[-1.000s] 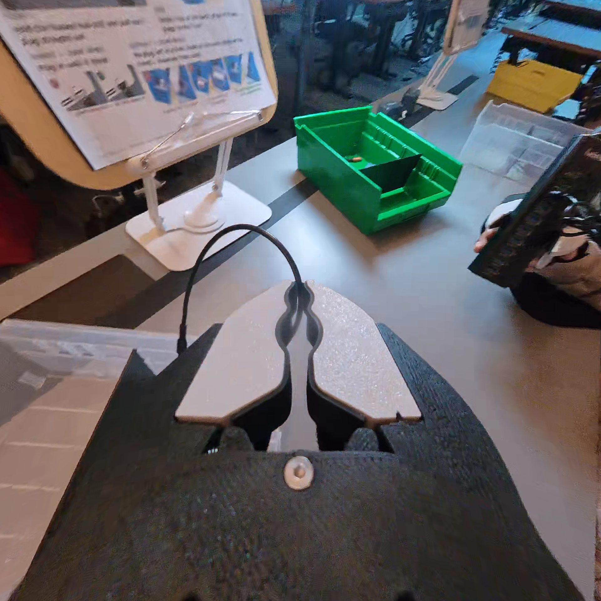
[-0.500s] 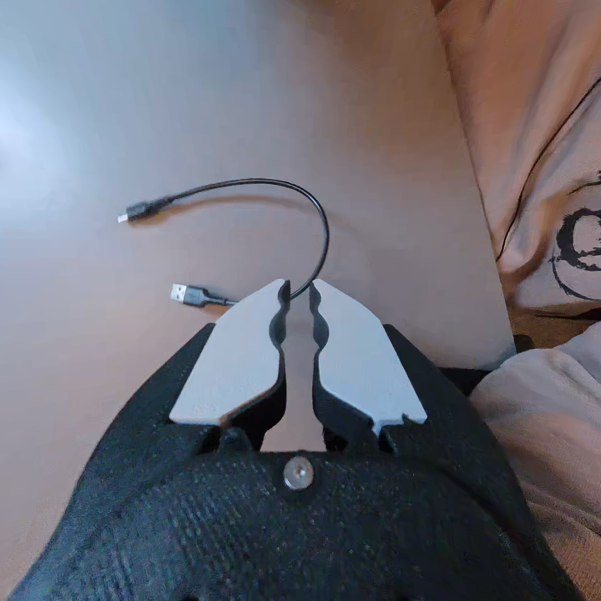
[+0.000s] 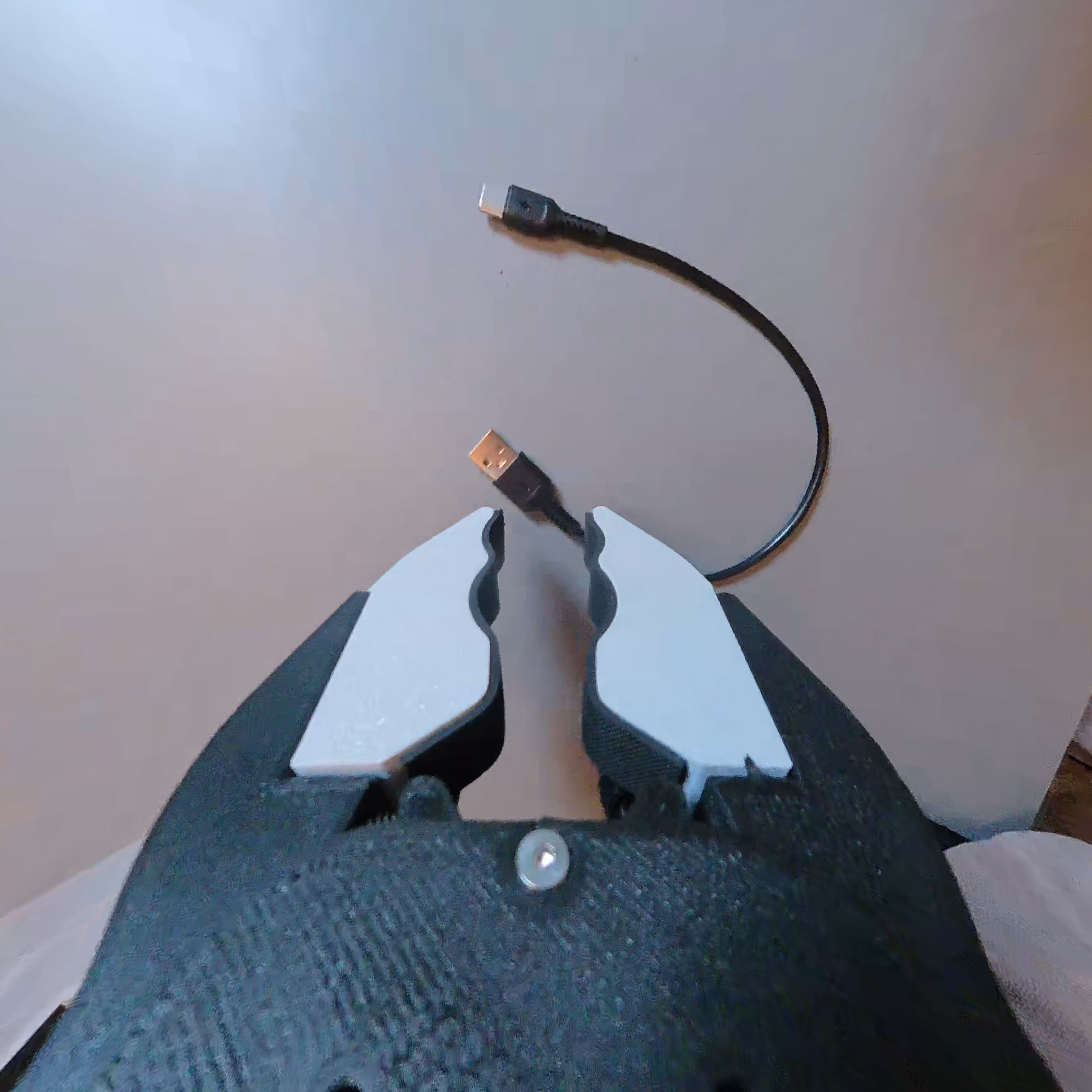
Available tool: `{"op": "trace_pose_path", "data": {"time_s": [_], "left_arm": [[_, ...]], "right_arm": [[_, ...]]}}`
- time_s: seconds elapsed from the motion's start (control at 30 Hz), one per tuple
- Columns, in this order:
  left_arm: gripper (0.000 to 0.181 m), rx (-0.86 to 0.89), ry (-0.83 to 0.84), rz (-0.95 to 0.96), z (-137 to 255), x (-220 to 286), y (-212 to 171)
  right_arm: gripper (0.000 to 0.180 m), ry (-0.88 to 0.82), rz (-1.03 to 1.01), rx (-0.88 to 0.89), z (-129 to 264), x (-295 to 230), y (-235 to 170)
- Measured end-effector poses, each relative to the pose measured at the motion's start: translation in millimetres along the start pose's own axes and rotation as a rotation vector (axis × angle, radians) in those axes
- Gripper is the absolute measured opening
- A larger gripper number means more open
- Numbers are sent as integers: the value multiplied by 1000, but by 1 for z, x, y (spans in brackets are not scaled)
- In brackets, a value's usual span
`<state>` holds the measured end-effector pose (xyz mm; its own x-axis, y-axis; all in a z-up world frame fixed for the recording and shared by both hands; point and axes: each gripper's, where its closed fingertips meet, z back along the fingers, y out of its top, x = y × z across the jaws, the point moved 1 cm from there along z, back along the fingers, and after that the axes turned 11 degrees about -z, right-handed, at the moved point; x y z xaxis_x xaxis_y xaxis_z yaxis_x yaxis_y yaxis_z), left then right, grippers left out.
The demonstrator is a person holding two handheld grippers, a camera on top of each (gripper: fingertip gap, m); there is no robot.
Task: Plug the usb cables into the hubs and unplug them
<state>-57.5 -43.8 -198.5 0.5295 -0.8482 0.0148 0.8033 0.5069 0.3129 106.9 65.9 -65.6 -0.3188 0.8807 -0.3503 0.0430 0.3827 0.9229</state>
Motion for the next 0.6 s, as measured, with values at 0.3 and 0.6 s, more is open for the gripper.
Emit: {"op": "trace_pose_path", "data": {"time_s": [0.3, 0.6], "left_arm": [[15, 4, 11, -224, -26, 2, 12], [14, 527, -143, -439, 5, 41, 67]], "right_arm": [[65, 10, 9, 10, 2, -1, 3], [65, 68, 16, 9, 2, -9, 1]]}}
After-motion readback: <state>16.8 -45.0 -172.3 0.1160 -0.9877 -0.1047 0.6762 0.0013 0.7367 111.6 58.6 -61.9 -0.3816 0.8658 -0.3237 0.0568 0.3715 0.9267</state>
